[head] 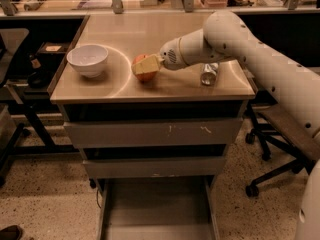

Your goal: Pick apple from bottom drawer and place on counter

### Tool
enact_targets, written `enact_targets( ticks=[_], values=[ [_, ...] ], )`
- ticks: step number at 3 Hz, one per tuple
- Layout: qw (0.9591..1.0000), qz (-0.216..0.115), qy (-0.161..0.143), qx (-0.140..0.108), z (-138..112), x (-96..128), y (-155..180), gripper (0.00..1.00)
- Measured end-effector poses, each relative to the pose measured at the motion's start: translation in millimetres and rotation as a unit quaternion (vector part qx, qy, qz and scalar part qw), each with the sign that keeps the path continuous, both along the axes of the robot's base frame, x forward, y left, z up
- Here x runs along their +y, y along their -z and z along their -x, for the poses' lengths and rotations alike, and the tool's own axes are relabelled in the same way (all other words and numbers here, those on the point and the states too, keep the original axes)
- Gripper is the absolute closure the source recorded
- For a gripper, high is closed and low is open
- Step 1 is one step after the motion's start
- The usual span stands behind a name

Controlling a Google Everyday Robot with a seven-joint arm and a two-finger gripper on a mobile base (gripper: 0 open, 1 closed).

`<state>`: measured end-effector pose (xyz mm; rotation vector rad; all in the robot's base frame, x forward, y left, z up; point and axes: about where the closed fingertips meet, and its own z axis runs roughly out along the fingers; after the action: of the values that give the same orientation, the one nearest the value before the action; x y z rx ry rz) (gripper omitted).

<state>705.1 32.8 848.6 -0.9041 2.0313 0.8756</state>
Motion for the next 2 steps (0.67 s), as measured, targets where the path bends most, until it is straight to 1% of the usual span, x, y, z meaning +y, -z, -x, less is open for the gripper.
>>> enact_targets(
  ticks=[2],
  values=[
    [1.0000, 0.000, 0.000, 0.000, 0.0, 0.1, 0.0, 0.35]
  ],
)
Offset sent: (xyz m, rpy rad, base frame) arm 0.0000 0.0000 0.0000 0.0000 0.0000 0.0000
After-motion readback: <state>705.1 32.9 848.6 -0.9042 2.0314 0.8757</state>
